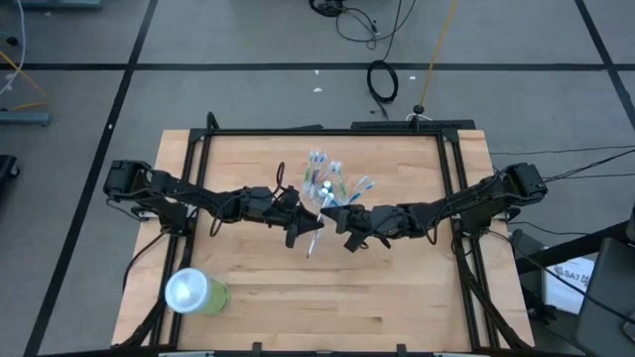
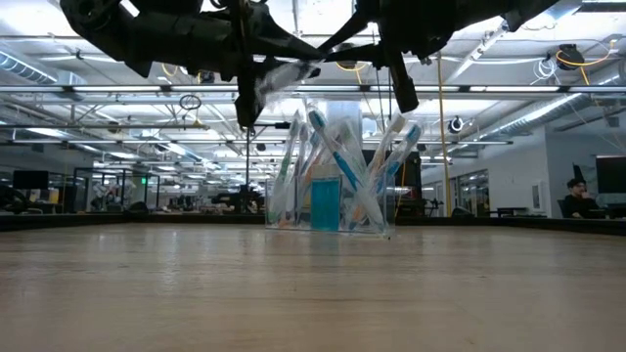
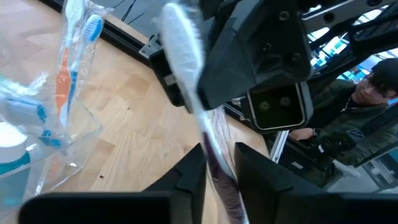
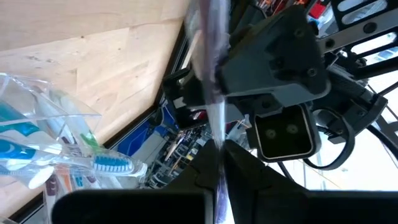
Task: Pick & Place toothbrushing station
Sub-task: Put the purple toothbrush into the transparent organizer
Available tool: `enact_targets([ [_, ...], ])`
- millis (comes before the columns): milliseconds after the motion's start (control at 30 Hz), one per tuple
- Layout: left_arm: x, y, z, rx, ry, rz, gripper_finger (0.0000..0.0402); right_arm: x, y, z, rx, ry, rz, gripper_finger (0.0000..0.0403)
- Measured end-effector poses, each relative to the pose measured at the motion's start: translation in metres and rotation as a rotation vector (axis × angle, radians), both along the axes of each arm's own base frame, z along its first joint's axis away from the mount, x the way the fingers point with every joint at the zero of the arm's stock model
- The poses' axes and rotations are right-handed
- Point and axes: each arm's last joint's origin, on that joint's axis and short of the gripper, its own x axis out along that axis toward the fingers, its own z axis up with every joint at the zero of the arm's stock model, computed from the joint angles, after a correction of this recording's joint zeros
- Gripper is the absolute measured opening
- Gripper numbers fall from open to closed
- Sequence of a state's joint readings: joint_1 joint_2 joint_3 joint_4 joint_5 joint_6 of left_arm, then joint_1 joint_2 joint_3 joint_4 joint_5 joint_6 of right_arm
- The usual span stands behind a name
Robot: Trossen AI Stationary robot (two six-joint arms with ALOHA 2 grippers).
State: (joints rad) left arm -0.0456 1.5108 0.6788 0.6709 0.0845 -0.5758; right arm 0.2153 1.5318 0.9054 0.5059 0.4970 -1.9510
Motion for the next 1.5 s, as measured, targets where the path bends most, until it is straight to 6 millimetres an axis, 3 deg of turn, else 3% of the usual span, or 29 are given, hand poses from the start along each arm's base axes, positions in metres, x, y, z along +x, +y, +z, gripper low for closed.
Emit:
enact_targets([
  [167,0.000,0.001,-0.001,-0.007,0.009,0.008,0.0056,0.000,0.001,0.000,0.025,-0.005,-0.003,0.0009],
  [433,0.000,0.001,-0.001,-0.030,0.010,0.015,0.0048,0.000,0.001,0.000,0.078,-0.019,-0.011,0.0030],
  [700,0.000,0.008,0.000,-0.026,0.000,0.035,0.0047,-0.001,0.003,-0.001,0.478,-0.146,-0.118,0.0081],
  [833,0.000,0.011,0.000,0.009,-0.004,0.039,0.0046,-0.006,0.013,0.000,0.543,-0.217,-0.236,0.0090],
  [1000,0.001,0.015,0.000,0.039,-0.008,0.046,0.0046,-0.025,0.020,0.011,0.682,-0.214,-0.286,0.0085],
  [1167,0.001,0.018,0.003,0.108,-0.045,0.049,0.0046,-0.054,0.011,0.015,0.986,-0.267,-0.319,0.0078],
  [1333,0.001,0.022,0.004,0.213,-0.060,0.046,0.0046,-0.080,-0.005,0.003,1.342,-0.269,-0.159,0.0082],
  [1500,0.001,0.031,0.007,0.207,-0.089,0.079,0.0046,-0.101,-0.020,-0.021,1.531,-0.342,0.065,0.0086],
])
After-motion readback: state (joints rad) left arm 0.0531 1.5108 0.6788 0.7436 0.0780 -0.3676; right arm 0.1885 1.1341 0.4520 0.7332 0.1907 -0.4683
